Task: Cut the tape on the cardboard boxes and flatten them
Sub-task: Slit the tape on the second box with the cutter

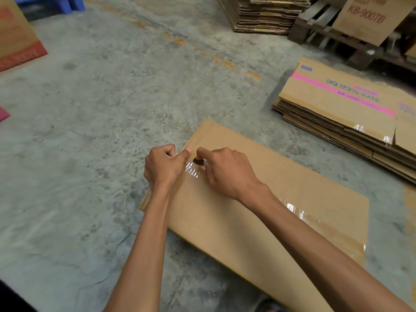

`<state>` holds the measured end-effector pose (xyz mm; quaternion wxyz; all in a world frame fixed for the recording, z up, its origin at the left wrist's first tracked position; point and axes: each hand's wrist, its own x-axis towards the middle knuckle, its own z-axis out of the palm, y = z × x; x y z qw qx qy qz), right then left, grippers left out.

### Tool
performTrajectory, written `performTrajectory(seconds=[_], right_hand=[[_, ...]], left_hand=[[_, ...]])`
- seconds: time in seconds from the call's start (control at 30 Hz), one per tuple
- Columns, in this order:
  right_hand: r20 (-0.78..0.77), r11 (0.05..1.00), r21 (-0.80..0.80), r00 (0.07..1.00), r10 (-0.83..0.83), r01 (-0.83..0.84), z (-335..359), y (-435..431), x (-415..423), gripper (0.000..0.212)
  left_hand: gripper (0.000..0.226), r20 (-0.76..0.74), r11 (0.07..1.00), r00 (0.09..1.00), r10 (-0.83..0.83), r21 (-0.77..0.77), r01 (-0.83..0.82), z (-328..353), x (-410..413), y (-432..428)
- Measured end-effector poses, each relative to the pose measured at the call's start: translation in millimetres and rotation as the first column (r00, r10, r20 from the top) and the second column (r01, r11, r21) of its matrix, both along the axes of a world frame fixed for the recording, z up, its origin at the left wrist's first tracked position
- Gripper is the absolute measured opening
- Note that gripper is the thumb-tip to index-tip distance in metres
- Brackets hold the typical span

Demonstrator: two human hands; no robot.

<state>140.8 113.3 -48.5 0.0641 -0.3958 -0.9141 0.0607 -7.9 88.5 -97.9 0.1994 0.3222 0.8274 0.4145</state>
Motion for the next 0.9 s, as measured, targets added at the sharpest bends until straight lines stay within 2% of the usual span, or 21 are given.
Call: performTrajectory(seconds=[0.23,0.33,0.43,0.53,0.6,0.67,0.9], right_hand=[[0.059,0.999,0.027,0.998,0.026,-0.028,2,-4,-2,0.025],[0.019,1.0,0.026,1.0,0.017,-0.017,0,-4,3,0.022],[-0.046,0.999,0.033,0.999,-0.023,0.024,-4,-6,3,0.023],[-0.023,0.995,0.088,0.999,-0.049,0.051,-1,-8,-2,0.024],[-0.019,0.988,0.138,0.997,-0.068,0.07,5,-7,-7,0.023],[-0.043,0.979,0.182,0.995,-0.09,0.097,11,-4,-13,0.021],[-0.048,0.998,0.046,0.998,-0.034,0.036,7,10,-39,0.027]], left_hand=[[0.055,-0.026,0.999,1.0,-0.009,0.034,0.009,1,0,-4],[0.057,-0.043,0.994,0.998,-0.043,0.096,0.047,1,0,-7],[0.055,0.042,0.983,0.994,-0.1,0.158,0.093,1,-6,-11],[0.039,0.159,0.972,0.977,-0.14,0.211,0.105,2,-12,-14],[0.032,0.161,0.968,0.974,-0.157,0.221,0.12,2,-13,-17],[0.037,0.14,0.965,0.975,-0.175,0.222,0.142,0,-13,-17],[0.034,0.139,0.953,0.964,-0.225,0.239,0.188,-4,-19,-23]])
